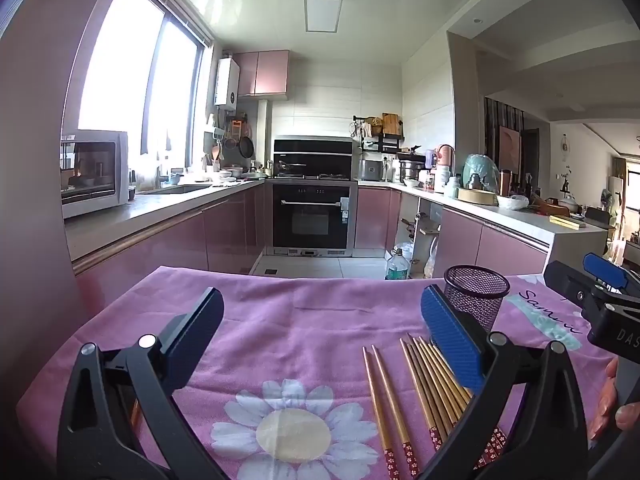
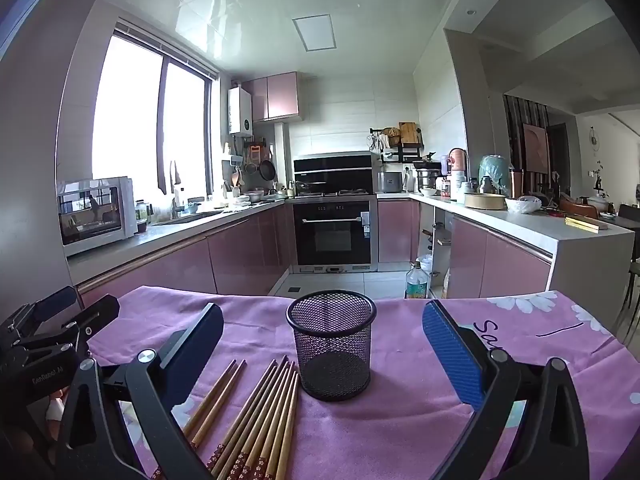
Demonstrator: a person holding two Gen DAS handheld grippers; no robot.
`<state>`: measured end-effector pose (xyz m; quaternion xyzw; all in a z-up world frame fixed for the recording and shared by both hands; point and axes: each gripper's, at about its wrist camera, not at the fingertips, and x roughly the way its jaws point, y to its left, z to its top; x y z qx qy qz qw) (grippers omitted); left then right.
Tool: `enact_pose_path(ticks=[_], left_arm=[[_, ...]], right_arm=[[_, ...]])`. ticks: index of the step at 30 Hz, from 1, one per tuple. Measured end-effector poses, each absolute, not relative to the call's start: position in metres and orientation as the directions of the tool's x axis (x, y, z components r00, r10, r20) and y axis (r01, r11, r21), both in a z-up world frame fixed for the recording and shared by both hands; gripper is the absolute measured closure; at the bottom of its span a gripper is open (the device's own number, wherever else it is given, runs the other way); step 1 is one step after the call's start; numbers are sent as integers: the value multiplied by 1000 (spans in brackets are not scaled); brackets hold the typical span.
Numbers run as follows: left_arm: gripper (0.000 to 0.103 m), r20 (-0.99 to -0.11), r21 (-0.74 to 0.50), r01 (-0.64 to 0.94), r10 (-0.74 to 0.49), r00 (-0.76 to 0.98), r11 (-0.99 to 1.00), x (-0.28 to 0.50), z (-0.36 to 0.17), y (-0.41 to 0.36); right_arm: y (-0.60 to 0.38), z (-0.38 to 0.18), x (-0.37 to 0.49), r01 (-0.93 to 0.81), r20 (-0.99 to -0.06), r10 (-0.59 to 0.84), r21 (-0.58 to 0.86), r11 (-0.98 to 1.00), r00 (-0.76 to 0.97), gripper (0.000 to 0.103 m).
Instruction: Organize utensils
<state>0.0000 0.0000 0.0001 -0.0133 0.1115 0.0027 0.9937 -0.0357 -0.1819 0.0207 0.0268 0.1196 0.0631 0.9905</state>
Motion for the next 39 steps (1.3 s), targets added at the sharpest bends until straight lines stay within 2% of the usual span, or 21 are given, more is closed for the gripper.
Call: enact_pose_path(ticks=[7, 13, 39], left_arm=[[6, -219, -17, -11, 7, 976, 1000, 8, 3, -3], [6, -184, -18, -10, 6, 983, 1000, -5, 7, -3], [6, -173, -23, -6, 2, 985, 1000, 0, 7, -3]], right_arm=[[-175, 21, -39, -117, -203, 126, 56, 992, 971, 7], [-175, 19, -45, -114, -185, 122, 50, 992, 975, 7], [-174, 22, -44, -115, -180, 122, 51, 992, 976, 7]])
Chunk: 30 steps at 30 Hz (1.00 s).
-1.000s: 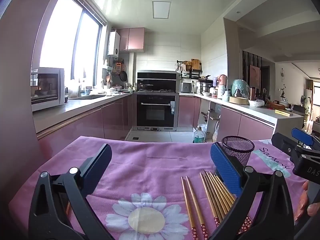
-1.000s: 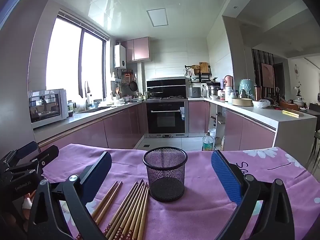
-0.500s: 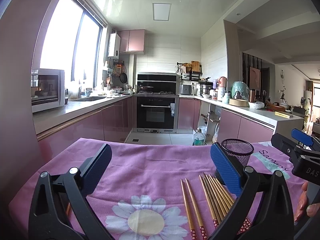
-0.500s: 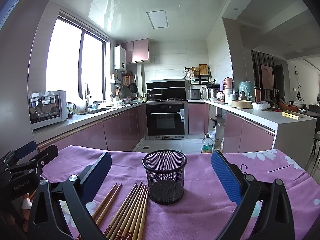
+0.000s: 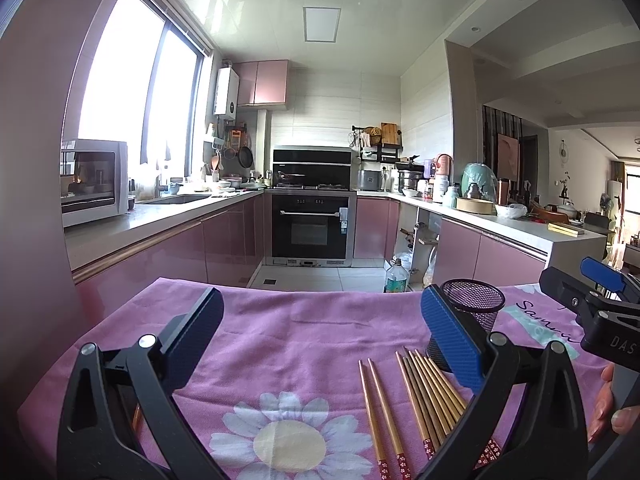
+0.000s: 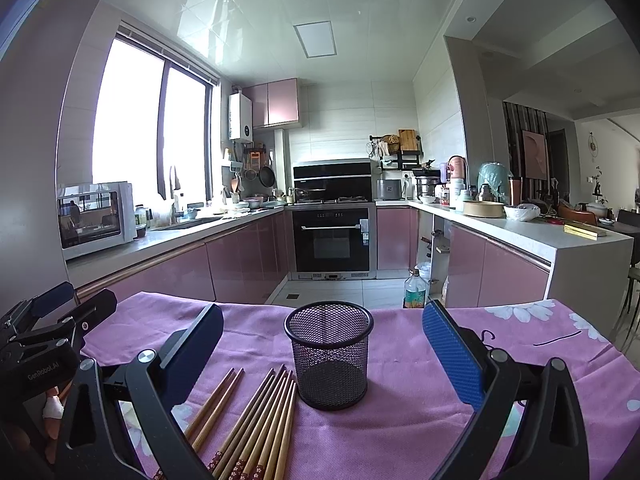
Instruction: Organize utensils
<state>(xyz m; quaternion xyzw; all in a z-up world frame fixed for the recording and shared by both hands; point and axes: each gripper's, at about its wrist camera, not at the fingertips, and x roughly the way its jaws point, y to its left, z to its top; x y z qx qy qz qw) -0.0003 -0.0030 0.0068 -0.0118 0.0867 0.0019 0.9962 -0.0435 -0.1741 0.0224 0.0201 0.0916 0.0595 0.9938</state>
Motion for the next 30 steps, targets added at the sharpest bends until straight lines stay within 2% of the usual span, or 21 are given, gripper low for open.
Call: enact_pose_path(ticks=[30], left_arm=[[6, -169, -22, 3, -7, 986, 1000, 2, 4, -6]], right_arm=[[-177, 24, -45, -113, -173, 120, 52, 992, 978, 7]])
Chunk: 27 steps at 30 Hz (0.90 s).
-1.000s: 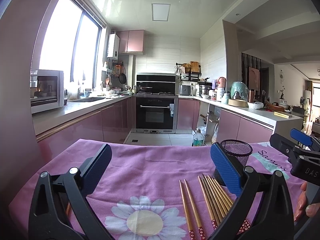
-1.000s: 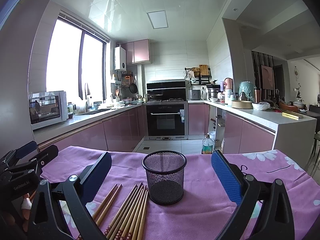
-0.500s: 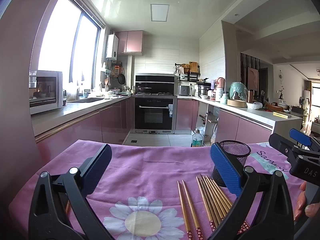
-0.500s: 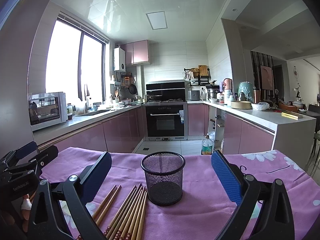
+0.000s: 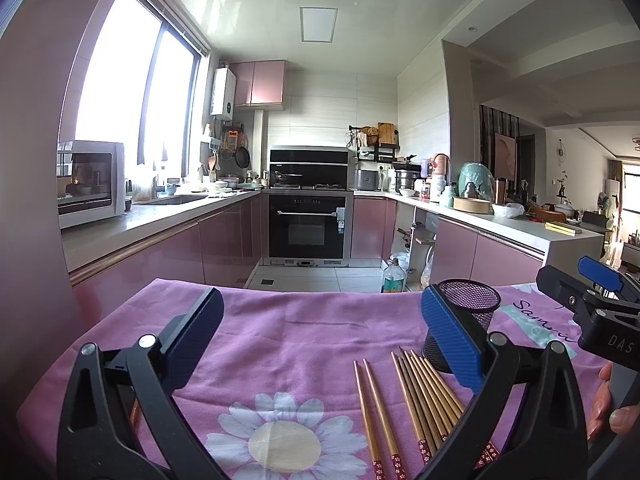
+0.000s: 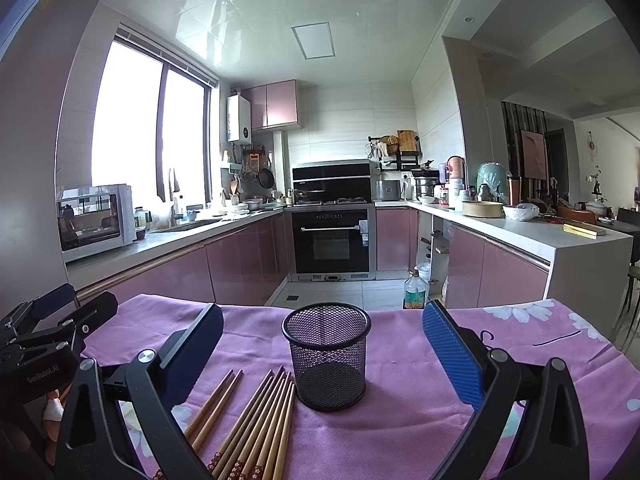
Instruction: Organize utensils
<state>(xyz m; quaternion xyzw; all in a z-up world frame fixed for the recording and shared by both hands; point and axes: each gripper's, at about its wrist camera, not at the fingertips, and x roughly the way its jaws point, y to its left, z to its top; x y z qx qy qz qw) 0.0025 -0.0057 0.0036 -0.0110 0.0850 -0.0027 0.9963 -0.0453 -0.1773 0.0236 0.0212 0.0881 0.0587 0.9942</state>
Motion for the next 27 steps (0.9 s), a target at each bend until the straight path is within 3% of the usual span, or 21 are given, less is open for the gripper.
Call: enact_pose_path(ticks=[27], left_arm=[[6, -221, -6, 30, -31, 975, 1000, 10, -9, -4]], right_arm=[[-176, 16, -38, -127, -216, 134, 44, 991, 967, 7]])
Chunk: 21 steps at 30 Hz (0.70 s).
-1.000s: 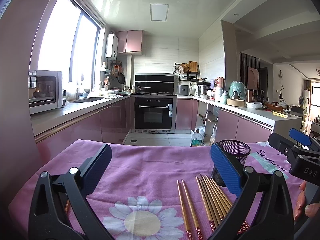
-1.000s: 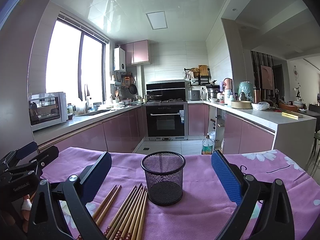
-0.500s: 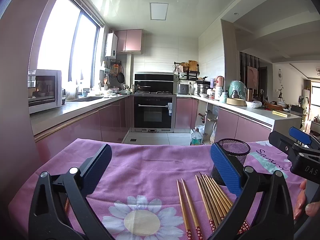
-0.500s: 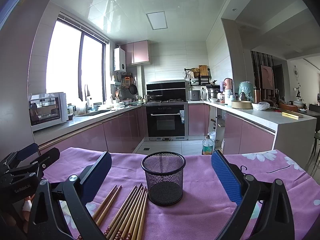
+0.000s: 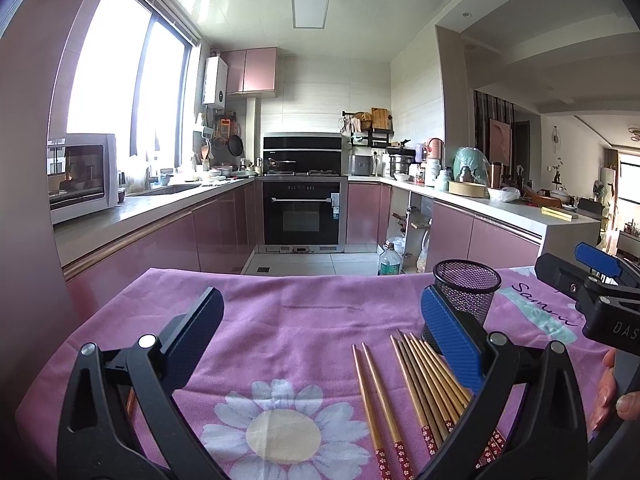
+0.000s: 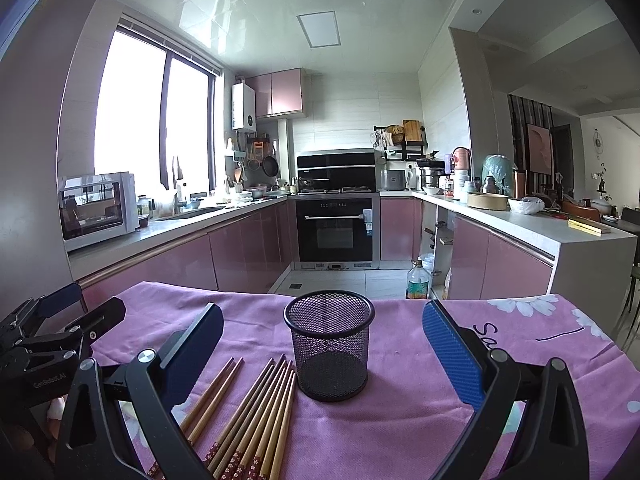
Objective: Organize utensils
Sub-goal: 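Close the left tool on one wooden chopstick while the right tool grasps another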
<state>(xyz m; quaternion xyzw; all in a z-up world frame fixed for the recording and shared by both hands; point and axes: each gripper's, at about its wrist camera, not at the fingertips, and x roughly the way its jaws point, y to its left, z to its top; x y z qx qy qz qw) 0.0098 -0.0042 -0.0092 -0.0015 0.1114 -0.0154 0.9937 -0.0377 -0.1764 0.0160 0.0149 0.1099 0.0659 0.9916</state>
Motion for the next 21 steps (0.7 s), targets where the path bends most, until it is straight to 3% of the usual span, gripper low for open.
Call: enact_pose_path(ticks=[8, 14, 21], left_arm=[[6, -235, -4, 34, -34, 971, 999, 10, -9, -4], [6, -385, 19, 77, -64, 921, 997, 31, -23, -6], [19, -527, 43, 142, -98, 844, 989, 54, -46, -12]], right_arm=[[-179, 15, -37, -128, -220, 135, 46, 991, 966, 7], [-172, -3, -13, -213, -410, 205, 26, 977, 889, 7], [-156, -37, 10, -292, -607, 237, 8, 956, 758, 35]])
